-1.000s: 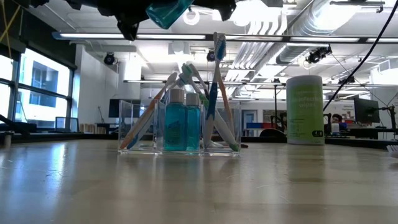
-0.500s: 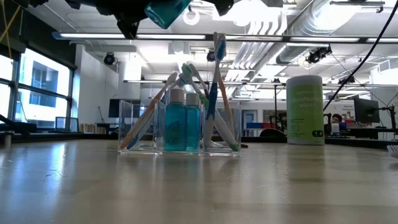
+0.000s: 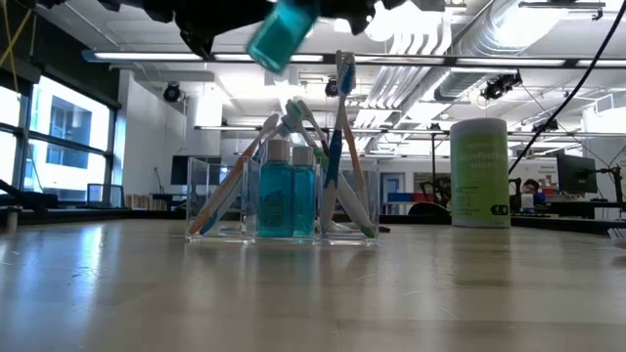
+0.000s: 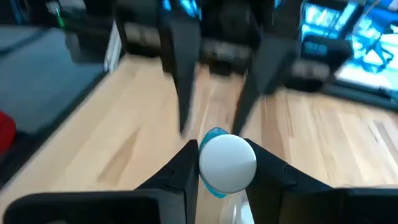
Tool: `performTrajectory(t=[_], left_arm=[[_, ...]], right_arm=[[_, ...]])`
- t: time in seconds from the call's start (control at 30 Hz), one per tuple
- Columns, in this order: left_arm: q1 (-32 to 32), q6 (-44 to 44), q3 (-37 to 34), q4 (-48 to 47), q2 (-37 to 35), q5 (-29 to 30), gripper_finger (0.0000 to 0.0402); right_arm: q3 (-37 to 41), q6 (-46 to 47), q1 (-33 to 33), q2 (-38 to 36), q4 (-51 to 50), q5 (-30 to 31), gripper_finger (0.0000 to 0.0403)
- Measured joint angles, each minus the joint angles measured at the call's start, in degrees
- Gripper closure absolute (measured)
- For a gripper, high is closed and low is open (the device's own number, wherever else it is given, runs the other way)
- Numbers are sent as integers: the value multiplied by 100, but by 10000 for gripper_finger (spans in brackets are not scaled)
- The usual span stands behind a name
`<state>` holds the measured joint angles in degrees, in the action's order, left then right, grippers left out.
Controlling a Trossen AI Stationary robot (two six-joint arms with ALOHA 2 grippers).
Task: Pick & Place toothbrushing station
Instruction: Put the mouthwash into the center of the transparent organizer
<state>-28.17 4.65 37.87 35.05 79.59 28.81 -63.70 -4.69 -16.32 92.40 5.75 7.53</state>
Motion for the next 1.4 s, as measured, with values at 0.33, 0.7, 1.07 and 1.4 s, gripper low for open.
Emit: performTrajectory(t=[0.33,0.7,1.07,1.4], left_arm=[[-163,-11,0,2,0,-26,223],[-163,-140,0,-8,0,-43,222],[-163,-135,0,-59,0,-45,222],[-163,-123,0,-59,0,-45,222]], right_arm=[[2,-127,-249,0,-742,409,314],[2,-893,106,1,-1051,891,314],[4,-930,324,649,-873,759,313],[2,-833,324,651,-1009,726,309]])
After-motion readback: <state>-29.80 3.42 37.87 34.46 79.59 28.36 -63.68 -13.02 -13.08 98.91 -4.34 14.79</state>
